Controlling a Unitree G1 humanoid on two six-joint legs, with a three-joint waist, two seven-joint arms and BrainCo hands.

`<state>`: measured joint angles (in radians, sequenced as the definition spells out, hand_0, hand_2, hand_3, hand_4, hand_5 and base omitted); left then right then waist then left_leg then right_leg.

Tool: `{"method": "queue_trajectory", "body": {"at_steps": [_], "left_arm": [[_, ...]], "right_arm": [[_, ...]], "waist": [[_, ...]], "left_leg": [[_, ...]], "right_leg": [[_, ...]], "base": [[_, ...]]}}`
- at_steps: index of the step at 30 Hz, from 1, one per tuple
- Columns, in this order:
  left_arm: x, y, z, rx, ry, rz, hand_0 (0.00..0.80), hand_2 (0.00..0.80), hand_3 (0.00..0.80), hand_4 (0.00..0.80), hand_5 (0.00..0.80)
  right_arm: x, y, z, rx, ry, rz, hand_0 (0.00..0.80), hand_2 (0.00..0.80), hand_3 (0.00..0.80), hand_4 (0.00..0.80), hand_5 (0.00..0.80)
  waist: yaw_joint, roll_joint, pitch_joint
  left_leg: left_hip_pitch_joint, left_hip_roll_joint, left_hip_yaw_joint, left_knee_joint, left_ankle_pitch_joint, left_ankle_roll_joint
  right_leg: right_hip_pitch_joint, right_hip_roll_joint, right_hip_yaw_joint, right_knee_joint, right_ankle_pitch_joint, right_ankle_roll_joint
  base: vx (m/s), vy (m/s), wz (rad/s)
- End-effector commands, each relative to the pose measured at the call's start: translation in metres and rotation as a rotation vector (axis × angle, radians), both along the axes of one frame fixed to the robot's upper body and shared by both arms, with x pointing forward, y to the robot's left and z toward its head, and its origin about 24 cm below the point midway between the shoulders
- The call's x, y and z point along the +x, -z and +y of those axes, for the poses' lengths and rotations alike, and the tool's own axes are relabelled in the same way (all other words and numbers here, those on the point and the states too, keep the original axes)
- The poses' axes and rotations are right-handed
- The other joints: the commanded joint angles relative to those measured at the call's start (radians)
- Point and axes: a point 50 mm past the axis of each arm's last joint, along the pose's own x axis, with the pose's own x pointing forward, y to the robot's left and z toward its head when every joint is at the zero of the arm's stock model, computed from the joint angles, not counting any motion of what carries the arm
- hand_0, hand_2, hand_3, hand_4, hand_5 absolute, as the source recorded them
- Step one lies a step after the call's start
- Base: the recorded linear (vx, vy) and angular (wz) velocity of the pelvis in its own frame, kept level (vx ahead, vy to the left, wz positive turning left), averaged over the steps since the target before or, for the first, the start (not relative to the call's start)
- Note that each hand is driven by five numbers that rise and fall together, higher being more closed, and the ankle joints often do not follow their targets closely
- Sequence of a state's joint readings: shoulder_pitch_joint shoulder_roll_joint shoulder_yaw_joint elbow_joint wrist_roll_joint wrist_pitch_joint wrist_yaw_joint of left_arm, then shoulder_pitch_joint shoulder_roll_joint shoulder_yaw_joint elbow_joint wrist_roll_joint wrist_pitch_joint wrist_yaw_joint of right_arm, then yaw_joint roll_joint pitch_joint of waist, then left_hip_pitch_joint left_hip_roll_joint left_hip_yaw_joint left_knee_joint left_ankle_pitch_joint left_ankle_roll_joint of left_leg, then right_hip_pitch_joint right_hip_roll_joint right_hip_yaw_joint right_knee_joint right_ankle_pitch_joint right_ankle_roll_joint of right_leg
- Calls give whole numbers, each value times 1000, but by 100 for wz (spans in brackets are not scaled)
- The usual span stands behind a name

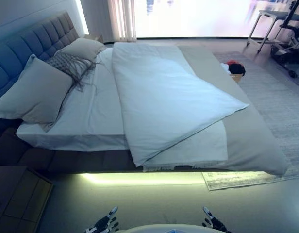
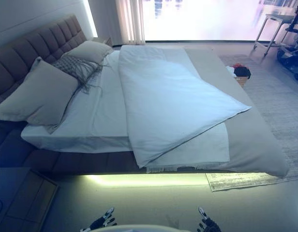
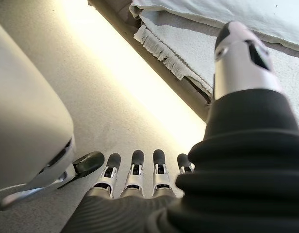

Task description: Make the bed neatly

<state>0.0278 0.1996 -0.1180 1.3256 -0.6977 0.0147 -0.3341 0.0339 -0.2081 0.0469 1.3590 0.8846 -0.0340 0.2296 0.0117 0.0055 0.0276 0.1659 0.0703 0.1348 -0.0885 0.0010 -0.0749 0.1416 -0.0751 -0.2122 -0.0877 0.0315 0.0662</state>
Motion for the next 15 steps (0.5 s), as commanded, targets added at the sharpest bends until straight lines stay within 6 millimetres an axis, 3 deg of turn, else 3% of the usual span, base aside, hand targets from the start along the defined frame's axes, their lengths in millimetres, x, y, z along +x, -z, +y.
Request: {"method": "queue_trajectory", "body": {"at_steps": [1, 9, 15], "left_arm": [[11, 1, -8, -8, 58, 20, 0, 0, 0, 0, 0], [18, -1, -9, -32, 25, -17, 0, 0, 0, 0, 0], [17, -1, -7, -23, 20, 7, 0, 0, 0, 0, 0]], "right_arm": [[24, -2, 9, 56, -35, -33, 0, 0, 0, 0, 0], [26, -1, 16, 125, -81, -16, 0, 0, 0, 0, 0], [33, -3, 11, 94, -72, -46, 0, 0, 0, 0, 0]], "waist": [[-14, -17, 11], [-14, -15, 10], [-15, -12, 15]], "left_leg": [[10, -78, 10, 1, -62, 64], [10, -77, 10, 1, -60, 62], [11, -76, 9, 1, -57, 64]], "right_leg": [[13, 9, 40, 2, 3, 35], [14, 12, 40, 4, 1, 32], [13, 14, 42, 9, -2, 30]], "base": [[0, 0, 0], [0, 0, 0], [0, 0, 0]]}}
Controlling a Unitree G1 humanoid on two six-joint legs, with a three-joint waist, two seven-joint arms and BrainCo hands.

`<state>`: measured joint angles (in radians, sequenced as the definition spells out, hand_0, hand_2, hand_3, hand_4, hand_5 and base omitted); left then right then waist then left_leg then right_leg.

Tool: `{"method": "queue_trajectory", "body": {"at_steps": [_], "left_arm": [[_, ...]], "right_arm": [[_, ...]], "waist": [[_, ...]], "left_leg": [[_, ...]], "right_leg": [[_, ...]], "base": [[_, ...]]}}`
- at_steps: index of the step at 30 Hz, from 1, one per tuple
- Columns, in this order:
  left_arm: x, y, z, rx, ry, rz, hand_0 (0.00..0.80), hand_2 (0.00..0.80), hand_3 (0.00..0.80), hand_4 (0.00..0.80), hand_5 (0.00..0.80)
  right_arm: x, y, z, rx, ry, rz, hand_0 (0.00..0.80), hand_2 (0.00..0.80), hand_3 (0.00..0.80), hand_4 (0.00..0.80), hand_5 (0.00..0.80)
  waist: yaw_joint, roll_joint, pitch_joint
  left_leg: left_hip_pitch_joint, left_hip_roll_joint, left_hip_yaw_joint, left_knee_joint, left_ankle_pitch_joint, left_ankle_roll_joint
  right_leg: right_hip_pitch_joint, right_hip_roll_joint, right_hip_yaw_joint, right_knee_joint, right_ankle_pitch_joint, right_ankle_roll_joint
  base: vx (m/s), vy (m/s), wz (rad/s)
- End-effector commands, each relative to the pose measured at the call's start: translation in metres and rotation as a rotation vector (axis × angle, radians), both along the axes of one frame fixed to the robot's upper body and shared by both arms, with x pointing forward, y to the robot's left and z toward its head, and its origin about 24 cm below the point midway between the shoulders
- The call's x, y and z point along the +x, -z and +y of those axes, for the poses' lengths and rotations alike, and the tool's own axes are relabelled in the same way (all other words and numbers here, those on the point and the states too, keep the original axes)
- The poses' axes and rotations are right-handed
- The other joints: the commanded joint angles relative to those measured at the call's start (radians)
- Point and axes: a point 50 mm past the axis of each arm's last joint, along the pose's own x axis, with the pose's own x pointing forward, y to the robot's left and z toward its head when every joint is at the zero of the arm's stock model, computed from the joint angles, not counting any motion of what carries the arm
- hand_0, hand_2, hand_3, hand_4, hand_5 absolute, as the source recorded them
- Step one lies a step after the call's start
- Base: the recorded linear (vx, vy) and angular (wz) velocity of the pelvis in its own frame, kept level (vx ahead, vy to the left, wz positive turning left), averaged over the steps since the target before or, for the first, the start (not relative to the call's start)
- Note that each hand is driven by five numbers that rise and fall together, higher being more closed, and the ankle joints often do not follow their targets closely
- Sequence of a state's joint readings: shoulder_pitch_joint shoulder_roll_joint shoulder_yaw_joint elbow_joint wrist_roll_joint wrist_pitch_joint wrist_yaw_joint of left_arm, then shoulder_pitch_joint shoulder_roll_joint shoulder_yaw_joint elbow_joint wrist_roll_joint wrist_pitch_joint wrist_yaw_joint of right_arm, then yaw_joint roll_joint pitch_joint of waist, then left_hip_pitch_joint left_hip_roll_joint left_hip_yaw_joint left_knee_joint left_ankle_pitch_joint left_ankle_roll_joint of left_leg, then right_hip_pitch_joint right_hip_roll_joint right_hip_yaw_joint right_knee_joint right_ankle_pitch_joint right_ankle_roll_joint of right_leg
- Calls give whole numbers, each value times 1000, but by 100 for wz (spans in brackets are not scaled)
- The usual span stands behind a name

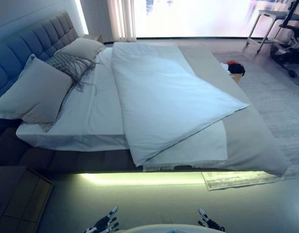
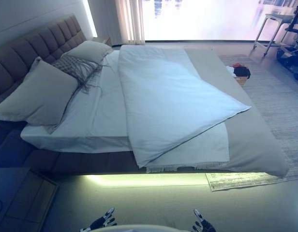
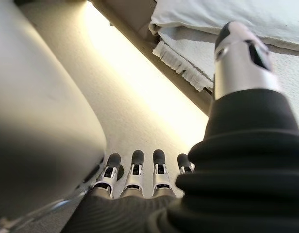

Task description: Make the bed neatly

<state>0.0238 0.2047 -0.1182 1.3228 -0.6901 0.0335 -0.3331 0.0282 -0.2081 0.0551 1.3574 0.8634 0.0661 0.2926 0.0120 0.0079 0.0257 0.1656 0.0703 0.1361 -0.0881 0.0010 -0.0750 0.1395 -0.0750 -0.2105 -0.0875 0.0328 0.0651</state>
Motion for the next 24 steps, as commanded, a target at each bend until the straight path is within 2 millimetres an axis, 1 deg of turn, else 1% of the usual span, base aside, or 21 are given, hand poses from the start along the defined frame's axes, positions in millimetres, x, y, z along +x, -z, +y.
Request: {"method": "queue_trajectory", "body": {"at_steps": [1, 5, 8, 10, 12, 17, 18, 20, 21, 22, 23, 24], "left_arm": [[16, 0, -8, -18, 10, -2, 0, 0, 0, 0, 0], [18, 0, -8, -4, -17, -14, 0, 0, 0, 0, 0], [22, -2, -5, 0, -44, -43, 0, 0, 0, 0, 0], [30, -4, -3, 3, -57, -76, 0, 0, 0, 0, 0], [32, -5, -1, 15, -75, -79, 0, 0, 0, 0, 0], [21, -3, 8, 55, -118, -20, 0, 0, 0, 0, 0], [20, -3, 8, 57, -123, -20, 0, 0, 0, 0, 0], [21, -3, 8, 55, -135, -34, 0, 0, 0, 0, 0], [24, -4, 9, 53, -141, -48, 0, 0, 0, 0, 0], [25, -4, 8, 52, -150, -56, 0, 0, 0, 0, 0], [25, -4, 7, 51, -166, -59, 0, 0, 0, 0, 0], [22, -3, 8, 51, -192, -52, 0, 0, 0, 0, 0]], "right_arm": [[36, -5, 0, -24, -22, -76, 0, 0, 0, 0, 0], [42, -6, 0, -35, -19, -94, 0, 0, 0, 0, 0], [44, -7, 0, -37, -26, -93, 0, 0, 0, 0, 0], [47, -7, 0, -33, -21, -90, 0, 0, 0, 0, 0], [45, -7, 0, -31, -12, -81, 0, 0, 0, 0, 0], [39, -6, 0, -35, 16, -78, 0, 0, 0, 0, 0], [38, -6, -1, -40, 14, -75, 0, 0, 0, 0, 0], [40, -6, -4, -53, 10, -76, 0, 0, 0, 0, 0], [42, -7, -8, -69, 3, -77, 0, 0, 0, 0, 0], [43, -9, -11, -82, -5, -78, 0, 0, 0, 0, 0], [45, -9, -15, -94, -10, -77, 0, 0, 0, 0, 0], [45, -10, -18, -107, -16, -69, 0, 0, 0, 0, 0]], "waist": [[-16, -15, 17], [-22, -14, 24], [-24, -13, 30], [-25, -11, 37], [-25, -13, 41], [-33, -24, 37], [-35, -28, 39], [-36, -41, 50], [-33, -55, 68], [-28, -57, 87], [-23, -55, 106], [-16, -48, 123]], "left_leg": [[11, -76, 9, 1, -57, 64], [14, -74, 11, 1, -56, 64], [14, -72, 13, 1, -55, 64], [15, -68, 15, 1, -53, 65], [21, -63, 12, 1, -50, 65], [37, -54, 6, 21, -49, 60], [28, -51, 8, 62, -59, 57], [-17, -44, 16, 188, -86, 53], [-89, -28, 31, 355, -72, 49], [-166, -14, 31, 477, -26, 39], [-243, -2, 23, 582, 35, 23], [-307, 1, 5, 635, 77, 11]], "right_leg": [[15, 14, 42, 9, -4, 30], [13, 20, 50, 13, -5, 26], [11, 23, 54, 16, -9, 23], [5, 27, 59, 23, -14, 18], [8, 36, 66, 27, -17, 13], [19, 55, 85, 37, -32, -2], [16, 55, 88, 47, -37, -8], [0, 48, 90, 82, -50, -24], [-14, 37, 82, 113, -62, -48], [-24, 39, 72, 137, -72, -68], [-30, 44, 71, 157, -77, -85], [-30, 49, 80, 173, -82, -93]], "base": [[0, 0, 0], [21, -39, -1], [14, -45, -2], [14, -87, -3], [69, -132, -7], [114, -133, -9], [94, -133, -10], [33, -137, -9], [-36, -157, -13], [-49, -174, -23], [-20, -120, -29], [35, -67, -33]]}}
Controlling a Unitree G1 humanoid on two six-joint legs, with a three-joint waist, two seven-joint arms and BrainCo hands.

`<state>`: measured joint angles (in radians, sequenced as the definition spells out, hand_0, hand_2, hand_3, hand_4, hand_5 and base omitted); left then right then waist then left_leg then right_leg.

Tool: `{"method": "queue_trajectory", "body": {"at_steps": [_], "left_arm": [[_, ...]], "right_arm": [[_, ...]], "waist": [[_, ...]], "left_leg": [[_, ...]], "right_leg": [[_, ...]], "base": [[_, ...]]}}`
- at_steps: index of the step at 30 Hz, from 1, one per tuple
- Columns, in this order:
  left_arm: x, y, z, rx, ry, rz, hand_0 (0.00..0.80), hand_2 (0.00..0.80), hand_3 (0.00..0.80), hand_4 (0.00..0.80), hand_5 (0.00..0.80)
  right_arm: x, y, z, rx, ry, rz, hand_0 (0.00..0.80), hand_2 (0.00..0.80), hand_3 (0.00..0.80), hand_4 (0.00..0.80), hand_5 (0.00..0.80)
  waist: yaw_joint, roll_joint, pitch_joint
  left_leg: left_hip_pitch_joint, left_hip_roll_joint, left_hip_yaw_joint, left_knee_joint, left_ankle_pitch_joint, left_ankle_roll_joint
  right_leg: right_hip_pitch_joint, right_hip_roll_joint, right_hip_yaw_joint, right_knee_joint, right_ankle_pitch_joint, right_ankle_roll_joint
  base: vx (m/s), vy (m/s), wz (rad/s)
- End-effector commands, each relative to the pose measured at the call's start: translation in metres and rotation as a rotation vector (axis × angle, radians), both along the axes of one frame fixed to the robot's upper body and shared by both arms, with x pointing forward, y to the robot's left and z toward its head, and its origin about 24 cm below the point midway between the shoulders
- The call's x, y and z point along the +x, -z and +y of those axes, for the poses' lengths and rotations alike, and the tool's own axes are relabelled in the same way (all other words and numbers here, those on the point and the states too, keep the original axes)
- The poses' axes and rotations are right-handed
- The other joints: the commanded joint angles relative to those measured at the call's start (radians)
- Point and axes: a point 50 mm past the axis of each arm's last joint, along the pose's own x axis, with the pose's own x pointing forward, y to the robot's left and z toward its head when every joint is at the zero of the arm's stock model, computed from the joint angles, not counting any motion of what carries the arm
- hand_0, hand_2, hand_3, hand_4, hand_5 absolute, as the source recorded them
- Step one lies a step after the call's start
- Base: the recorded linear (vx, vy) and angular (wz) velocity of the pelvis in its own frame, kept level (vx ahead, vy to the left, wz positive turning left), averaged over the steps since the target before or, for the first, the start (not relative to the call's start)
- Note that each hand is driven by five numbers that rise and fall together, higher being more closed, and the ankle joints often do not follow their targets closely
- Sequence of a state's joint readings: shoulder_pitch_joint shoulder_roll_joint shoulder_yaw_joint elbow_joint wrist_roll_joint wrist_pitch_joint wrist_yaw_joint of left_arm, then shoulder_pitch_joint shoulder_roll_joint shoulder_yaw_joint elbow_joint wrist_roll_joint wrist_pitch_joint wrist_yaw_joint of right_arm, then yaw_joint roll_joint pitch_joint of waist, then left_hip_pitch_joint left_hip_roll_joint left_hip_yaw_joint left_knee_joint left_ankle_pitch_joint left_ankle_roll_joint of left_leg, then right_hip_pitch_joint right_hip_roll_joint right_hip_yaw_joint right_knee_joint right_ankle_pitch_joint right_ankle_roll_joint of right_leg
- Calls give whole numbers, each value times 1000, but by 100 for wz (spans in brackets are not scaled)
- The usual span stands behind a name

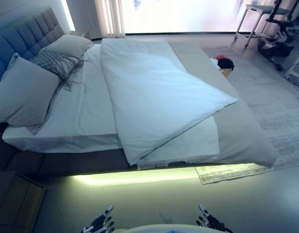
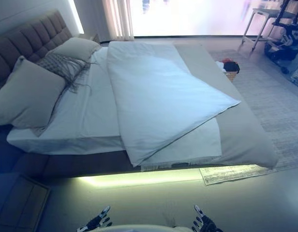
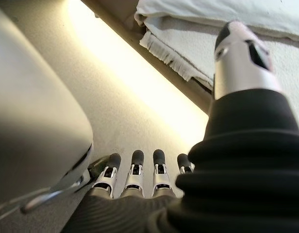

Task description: Make the bed neatly

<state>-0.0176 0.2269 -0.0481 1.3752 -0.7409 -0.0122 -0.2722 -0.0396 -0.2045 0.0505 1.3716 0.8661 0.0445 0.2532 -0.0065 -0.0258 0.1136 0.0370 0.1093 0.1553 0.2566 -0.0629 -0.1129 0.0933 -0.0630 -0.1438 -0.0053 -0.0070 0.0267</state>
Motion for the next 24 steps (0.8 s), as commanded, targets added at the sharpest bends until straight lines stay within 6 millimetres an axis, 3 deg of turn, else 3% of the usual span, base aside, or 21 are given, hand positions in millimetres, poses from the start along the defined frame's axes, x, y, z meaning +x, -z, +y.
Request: {"method": "queue_trajectory", "body": {"at_steps": [1, 3, 4, 6, 8, 10, 12, 15, 18, 22, 24], "left_arm": [[10, 1, -12, -41, -75, -29, 0, 0, 0, 0, 0], [-1, 3, -10, -48, -118, -4, 0, 0, 0, 0, 0], [-6, 3, -10, -50, -118, 2, 0, 0, 0, 0, 0], [-13, 4, -12, -57, -94, 17, 0, 0, 0, 0, 0], [-17, 6, -15, -59, -96, 29, 0, 0, 0, 0, 0], [-22, 7, -17, -57, -111, 44, 0, 0, 0, 0, 0], [-28, 8, -18, -57, -118, 54, 0, 0, 0, 0, 0], [-33, 8, -17, -50, -130, 67, 0, 0, 0, 0, 0], [-32, 7, -12, -34, -120, 58, 0, 0, 0, 0, 0], [-20, 4, -1, -7, -71, 51, 0, 0, 0, 0, 0], [-15, 2, 3, 8, -47, 49, 0, 0, 0, 0, 0]], "right_arm": [[19, -7, -19, -78, -24, -18, 0, 0, 0, 0, 0], [16, -7, -22, -93, -43, 6, 0, 0, 0, 0, 0], [15, -7, -23, -97, -44, 10, 0, 0, 0, 0, 0], [11, -7, -27, -95, -20, 14, 0, 0, 0, 0, 0], [6, -7, -30, -103, -14, 30, 0, 0, 0, 0, 0], [-4, -6, -33, -123, 2, 67, 0, 0, 0, 0, 0], [-13, -5, -35, -139, 24, 100, 0, 0, 0, 0, 0], [-21, -2, -30, -119, 49, 119, 0, 0, 0, 0, 0], [-22, -1, -22, -81, 4, 95, 0, 0, 0, 0, 0], [-4, -1, -13, -62, 0, 24, 0, 0, 0, 0, 0], [6, -3, -10, -43, -2, -26, 0, 0, 0, 0, 0]], "waist": [[7, -4, 46], [29, 20, 67], [33, 25, 72], [47, 46, 77], [61, 41, 79], [64, 41, 70], [64, 46, 58], [70, 48, 27], [78, 40, -4], [85, 22, -33], [89, 15, -39]], "left_leg": [[-211, -43, -27, 286, 162, 42], [-238, -53, -41, 144, 217, 28], [-220, -43, -32, 53, 214, 33], [-207, 0, -24, -209, 264, 18], [-225, 25, -40, -344, 282, 0], [-254, 59, -30, -344, 288, -18], [-243, 86, 16, -344, 276, -27], [-217, 99, 54, -344, 258, -26], [-171, 71, 68, -344, 268, -6], [-125, 24, 62, -327, 229, 42], [-125, 3, 57, -316, 212, 63]], "right_leg": [[19, 46, 24, 97, -47, -55], [55, 69, 54, 90, -64, -39], [71, 75, 63, 85, -74, -33], [124, 90, 73, 62, -100, -20], [175, 78, 86, 41, -119, -10], [213, 68, 75, 26, -150, -4], [246, 48, 50, 29, -178, 12], [278, 5, 19, 59, -212, 38], [298, -36, 10, 72, -212, 67], [260, -111, -23, 127, -154, 113], [244, -122, -19, 156, -130, 122]], "base": [[112, 7, -28], [221, 83, -43], [296, 125, -60], [326, 154, -57], [313, 169, -29], [315, 204, 6], [361, 252, 2], [457, 313, -2], [449, 321, 7], [357, 302, -12], [283, 259, 17]]}}
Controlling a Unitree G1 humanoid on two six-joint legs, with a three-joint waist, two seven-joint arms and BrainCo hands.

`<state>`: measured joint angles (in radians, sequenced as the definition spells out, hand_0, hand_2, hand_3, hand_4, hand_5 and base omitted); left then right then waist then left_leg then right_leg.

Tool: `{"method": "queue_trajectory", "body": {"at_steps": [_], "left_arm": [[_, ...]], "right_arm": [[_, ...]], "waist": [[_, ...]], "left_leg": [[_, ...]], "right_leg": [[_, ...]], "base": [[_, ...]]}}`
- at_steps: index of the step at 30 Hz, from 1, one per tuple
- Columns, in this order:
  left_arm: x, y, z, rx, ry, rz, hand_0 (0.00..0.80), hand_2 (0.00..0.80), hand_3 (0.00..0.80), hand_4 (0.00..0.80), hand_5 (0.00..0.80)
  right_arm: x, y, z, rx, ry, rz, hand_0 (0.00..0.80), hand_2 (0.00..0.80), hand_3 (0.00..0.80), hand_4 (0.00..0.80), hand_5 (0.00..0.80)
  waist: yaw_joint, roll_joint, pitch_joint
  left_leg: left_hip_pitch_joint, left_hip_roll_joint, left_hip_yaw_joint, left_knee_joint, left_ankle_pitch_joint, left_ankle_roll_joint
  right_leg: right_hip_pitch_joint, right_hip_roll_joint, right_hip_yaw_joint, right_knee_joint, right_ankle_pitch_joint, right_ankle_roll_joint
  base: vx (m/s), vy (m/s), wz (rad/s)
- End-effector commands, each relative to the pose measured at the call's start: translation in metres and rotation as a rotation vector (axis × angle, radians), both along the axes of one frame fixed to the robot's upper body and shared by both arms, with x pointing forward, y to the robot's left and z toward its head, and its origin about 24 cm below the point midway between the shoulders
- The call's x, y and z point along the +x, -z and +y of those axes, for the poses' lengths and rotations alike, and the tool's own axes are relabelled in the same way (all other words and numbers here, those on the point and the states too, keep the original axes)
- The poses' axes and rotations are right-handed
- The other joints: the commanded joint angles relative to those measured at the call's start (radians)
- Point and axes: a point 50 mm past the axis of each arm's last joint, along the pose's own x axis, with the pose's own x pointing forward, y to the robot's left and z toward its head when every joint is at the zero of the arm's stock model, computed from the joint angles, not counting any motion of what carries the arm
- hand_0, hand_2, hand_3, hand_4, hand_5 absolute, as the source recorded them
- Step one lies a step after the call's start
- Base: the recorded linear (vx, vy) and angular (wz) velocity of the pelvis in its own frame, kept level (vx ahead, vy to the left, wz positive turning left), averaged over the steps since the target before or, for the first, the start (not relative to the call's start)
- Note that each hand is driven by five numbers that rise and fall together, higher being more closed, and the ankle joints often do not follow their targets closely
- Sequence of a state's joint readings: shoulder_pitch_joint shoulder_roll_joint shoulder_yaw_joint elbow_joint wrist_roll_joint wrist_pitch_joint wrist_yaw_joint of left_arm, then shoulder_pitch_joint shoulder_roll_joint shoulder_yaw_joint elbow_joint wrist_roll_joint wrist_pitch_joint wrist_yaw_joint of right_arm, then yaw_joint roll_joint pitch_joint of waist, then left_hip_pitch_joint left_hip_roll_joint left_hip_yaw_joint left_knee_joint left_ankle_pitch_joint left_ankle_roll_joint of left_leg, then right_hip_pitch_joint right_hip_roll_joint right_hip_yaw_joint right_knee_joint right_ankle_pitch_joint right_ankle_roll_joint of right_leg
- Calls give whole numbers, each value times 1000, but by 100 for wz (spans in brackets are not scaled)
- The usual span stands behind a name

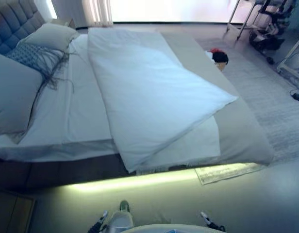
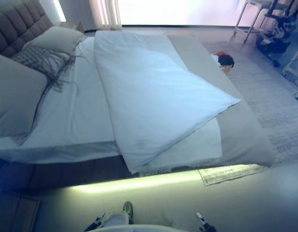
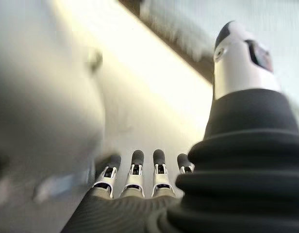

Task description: Make the bed neatly

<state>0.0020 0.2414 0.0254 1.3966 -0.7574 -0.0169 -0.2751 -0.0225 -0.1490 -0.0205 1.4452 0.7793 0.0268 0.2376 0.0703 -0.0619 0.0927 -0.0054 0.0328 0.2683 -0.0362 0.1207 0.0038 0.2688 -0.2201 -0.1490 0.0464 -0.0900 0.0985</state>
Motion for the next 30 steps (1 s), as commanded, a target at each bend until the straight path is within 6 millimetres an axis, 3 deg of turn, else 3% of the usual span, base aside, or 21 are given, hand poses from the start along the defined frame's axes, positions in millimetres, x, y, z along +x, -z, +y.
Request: {"method": "queue_trajectory", "body": {"at_steps": [1, 4, 6, 8, 10, 11, 12, 14, 17, 19, 22, 24, 26, 28, 30], "left_arm": [[-1, 2, -6, -4, 53, 34, 0, 0, 0, 0, 0], [12, -2, 1, 10, 73, 12, 0, 0, 0, 0, 0], [16, -3, 3, 17, 100, 16, 0, 0, 0, 0, 0], [18, -3, 3, 22, 98, 17, 0, 0, 0, 0, 0], [24, -4, 3, 18, 94, -11, 0, 0, 0, 0, 0], [28, -5, 2, 16, 99, -27, 0, 0, 0, 0, 0], [37, -7, 0, 14, 97, -55, 0, 0, 0, 0, 0], [48, -9, -1, 14, 84, -93, 0, 0, 0, 0, 0], [38, -6, -5, 19, 83, -62, 0, 0, 0, 0, 0], [20, -1, -7, 21, 69, -16, 0, 0, 0, 0, 0], [0, 2, -7, 10, 40, 44, 0, 0, 0, 0, 0], [-8, 4, -8, -1, 40, 66, 0, 0, 0, 0, 0], [-11, 5, -12, -15, 56, 63, 0, 0, 0, 0, 0], [-11, 6, -18, -31, 82, 58, 0, 0, 0, 0, 0], [-3, 5, -22, -38, 140, 43, 0, 0, 0, 0, 0]], "right_arm": [[33, -11, -26, -56, -9, -126, 0, 0, 0, 0, 0], [41, -12, -22, -44, -13, -148, 0, 0, 0, 0, 0], [37, -11, -24, -46, 6, -137, 0, 0, 0, 0, 0], [34, -11, -26, -42, 9, -129, 0, 0, 0, 0, 0], [34, -12, -29, -43, 18, -121, 0, 0, 0, 0, 0], [34, -12, -30, -48, 31, -118, 0, 0, 0, 0, 0], [38, -13, -33, -57, 49, -120, 0, 0, 0, 0, 0], [45, -15, -36, -75, 71, -123, 0, 0, 0, 0, 0], [43, -15, -39, -93, 137, -121, 0, 0, 0, 0, 0], [41, -15, -39, -85, 178, -151, 0, 0, 0, 0, 0], [48, -18, -40, -103, 180, -231, 0, 0, 0, 0, 0], [60, -23, -45, -127, 183, -281, 0, 0, 0, 0, 0], [70, -28, -51, -150, 195, -330, 0, 0, 0, 0, 0], [79, -33, -59, -207, 201, -352, 0, 0, 0, 0, 0], [92, -42, -69, -226, 214, -411, 0, 0, 0, 0, 0]], "waist": [[12, 47, -20], [9, 37, -31], [-5, 43, -28], [-27, 58, -16], [-50, 80, 7], [-58, 78, 18], [-73, 63, 37], [-98, 58, 66], [-97, 57, 67], [-87, 52, 51], [-88, 47, 25], [-79, 47, 25], [-58, 40, 34], [-48, 52, 39], [-46, 65, 57]], "left_leg": [[-86, 69, -56, -15, 21, -45], [-88, 3, -61, 5, -19, 10], [-72, -20, -71, 8, -35, 27], [-38, -22, -64, 4, -46, 24], [0, -12, -65, -11, -47, 5], [6, -20, -72, -9, -57, 2], [13, -41, -78, 0, -90, -2], [38, -45, -70, 15, -147, -10], [89, -40, -75, 35, -191, 2], [109, -35, -97, 61, -199, -5], [165, -1, -71, 100, -233, -29], [131, 36, -66, 263, -173, -75], [38, 50, -89, 355, -100, -95], [23, 62, -85, 226, -103, -96], [15, 89, -75, 161, -59, -114]], "right_leg": [[64, 30, -11, 120, -34, 53], [-11, -25, 11, 285, 128, 61], [-90, -15, 32, 363, 165, 53], [-208, 4, 26, 354, 168, 33], [-308, 64, 2, 241, 103, -2], [-354, 77, -2, 168, 122, -1], [-431, 60, -22, 39, 225, 26], [-511, 52, -55, -105, 306, 54], [-477, 47, -51, -53, 267, 35], [-420, 48, -52, -27, 260, 34], [-374, 48, -81, -2, 229, 26], [-328, 66, -108, -4, 200, -3], [-273, 73, -111, -26, 180, -23], [-240, 80, -106, -38, 165, -17], [-224, 71, -105, -43, 155, -11]], "base": [[257, 245, 9], [237, 223, 11], [267, 170, 23], [257, 98, 30], [166, -29, 18], [103, -145, 6], [87, -169, 6], [149, -163, 21], [308, -187, 51], [407, -258, 78], [328, -188, 38], [261, -170, 11], [188, -61, -1], [171, 140, -36], [101, 198, -29]]}}
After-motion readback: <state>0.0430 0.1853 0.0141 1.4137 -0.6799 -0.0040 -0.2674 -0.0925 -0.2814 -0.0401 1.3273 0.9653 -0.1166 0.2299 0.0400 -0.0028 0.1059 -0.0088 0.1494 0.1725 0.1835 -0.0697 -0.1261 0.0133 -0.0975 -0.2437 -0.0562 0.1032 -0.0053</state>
